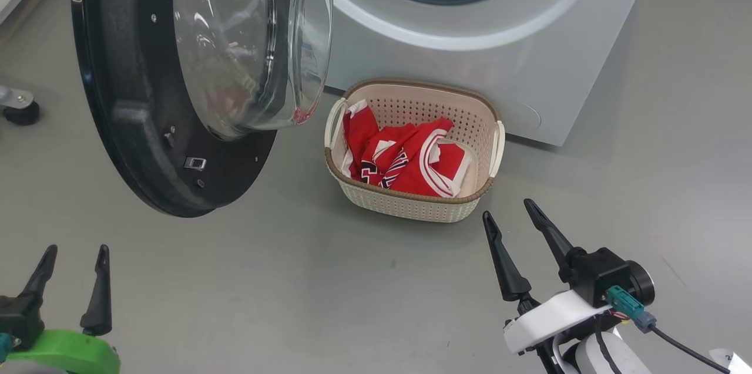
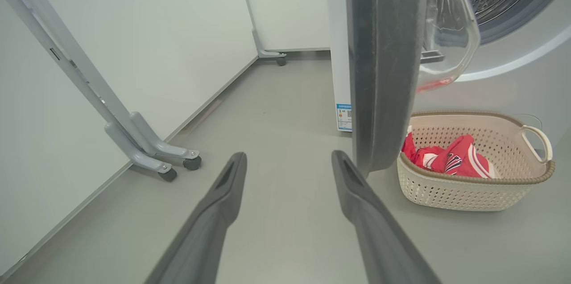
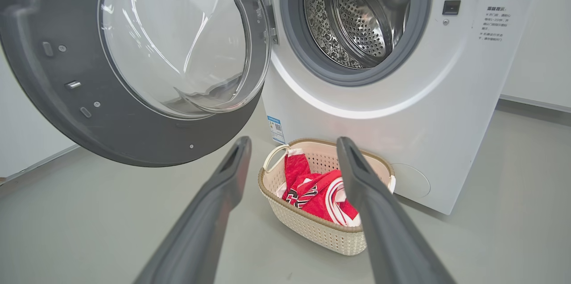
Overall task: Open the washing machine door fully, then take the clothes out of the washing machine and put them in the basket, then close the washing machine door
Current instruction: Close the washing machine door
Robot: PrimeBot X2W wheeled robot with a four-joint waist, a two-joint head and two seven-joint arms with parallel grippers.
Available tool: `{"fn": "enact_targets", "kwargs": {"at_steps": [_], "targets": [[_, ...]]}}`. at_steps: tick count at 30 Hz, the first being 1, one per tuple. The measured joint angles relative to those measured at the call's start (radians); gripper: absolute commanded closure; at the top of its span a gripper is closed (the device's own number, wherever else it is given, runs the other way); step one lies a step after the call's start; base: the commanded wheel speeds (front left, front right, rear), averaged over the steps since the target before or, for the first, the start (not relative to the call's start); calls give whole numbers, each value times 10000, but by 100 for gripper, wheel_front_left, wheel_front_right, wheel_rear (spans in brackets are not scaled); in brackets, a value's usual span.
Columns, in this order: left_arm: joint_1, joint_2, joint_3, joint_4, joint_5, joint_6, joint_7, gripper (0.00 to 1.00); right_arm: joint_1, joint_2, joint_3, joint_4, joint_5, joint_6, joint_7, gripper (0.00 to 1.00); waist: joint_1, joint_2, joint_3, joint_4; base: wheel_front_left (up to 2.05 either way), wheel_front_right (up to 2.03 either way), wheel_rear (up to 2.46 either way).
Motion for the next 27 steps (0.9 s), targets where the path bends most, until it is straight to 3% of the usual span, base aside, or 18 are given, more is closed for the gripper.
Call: {"fn": "enact_targets", "kwargs": {"at_steps": [1, 2, 3, 4, 20, 27], "targets": [[-8, -13, -4, 21, -2, 0, -8, 0, 0, 0, 0, 0, 0, 0, 0, 0, 0, 0, 9, 2, 0, 0, 0], [-22, -29, -6, 36, -2, 0, -8, 43, 0, 2, -2, -2, 0, 0, 0, 0, 0, 0, 19, 4, 0, 0, 0], [-44, -35, -8, 38, -2, 0, -8, 76, 0, 2, -4, -4, 0, 0, 0, 0, 0, 0, 28, 8, 0, 0, 0], [-85, -35, -10, 38, -2, -2, -8, 100, 0, 2, -8, -4, 0, 0, 0, 0, 0, 0, 39, 11, 0, 0, 0], [-917, 261, 61, -27, -510, -98, 38, 100, -2, 15, -29, -17, -4, 0, 0, 0, 0, 0, 250, 116, 0, 0, 0], [-1491, 203, 537, 291, -2468, -109, 1298, 100, -38, 17, 36, -40, -8, 12, 0, 0, 0, 0, 468, 41, 0, 0, 0]]}}
